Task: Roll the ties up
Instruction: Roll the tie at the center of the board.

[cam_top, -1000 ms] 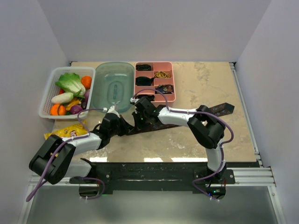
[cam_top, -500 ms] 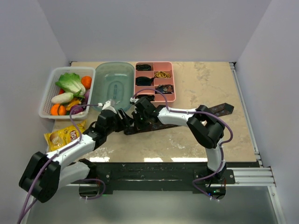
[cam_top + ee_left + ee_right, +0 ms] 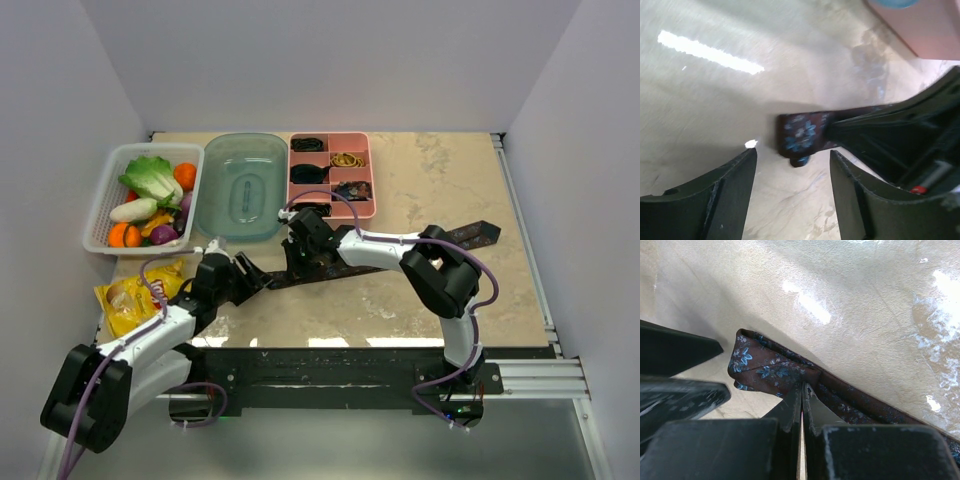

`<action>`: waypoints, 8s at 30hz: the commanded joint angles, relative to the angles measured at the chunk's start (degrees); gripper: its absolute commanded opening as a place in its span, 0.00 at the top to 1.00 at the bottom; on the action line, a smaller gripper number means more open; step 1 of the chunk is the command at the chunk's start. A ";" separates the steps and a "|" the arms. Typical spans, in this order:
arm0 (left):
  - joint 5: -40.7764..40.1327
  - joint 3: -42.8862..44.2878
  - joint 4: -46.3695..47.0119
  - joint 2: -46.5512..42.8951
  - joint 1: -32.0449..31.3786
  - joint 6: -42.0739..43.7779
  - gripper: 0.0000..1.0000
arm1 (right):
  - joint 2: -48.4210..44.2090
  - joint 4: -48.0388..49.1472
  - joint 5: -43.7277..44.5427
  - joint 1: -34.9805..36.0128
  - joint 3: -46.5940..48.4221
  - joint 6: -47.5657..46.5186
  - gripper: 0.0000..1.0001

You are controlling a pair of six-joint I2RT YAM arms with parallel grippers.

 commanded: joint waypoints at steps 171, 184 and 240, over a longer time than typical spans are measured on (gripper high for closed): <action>-1.20 22.02 -1.40 22.69 -13.31 16.74 1.00 | -8.43 -7.23 6.04 -2.20 -0.23 -4.96 1.00; 0.64 25.01 -0.97 29.38 -14.81 15.86 1.00 | -10.63 -8.99 9.91 -3.08 -0.76 -6.02 1.00; 3.11 23.86 0.80 23.51 -14.90 13.49 0.50 | -3.34 1.29 1.82 -5.28 -8.84 -4.79 1.00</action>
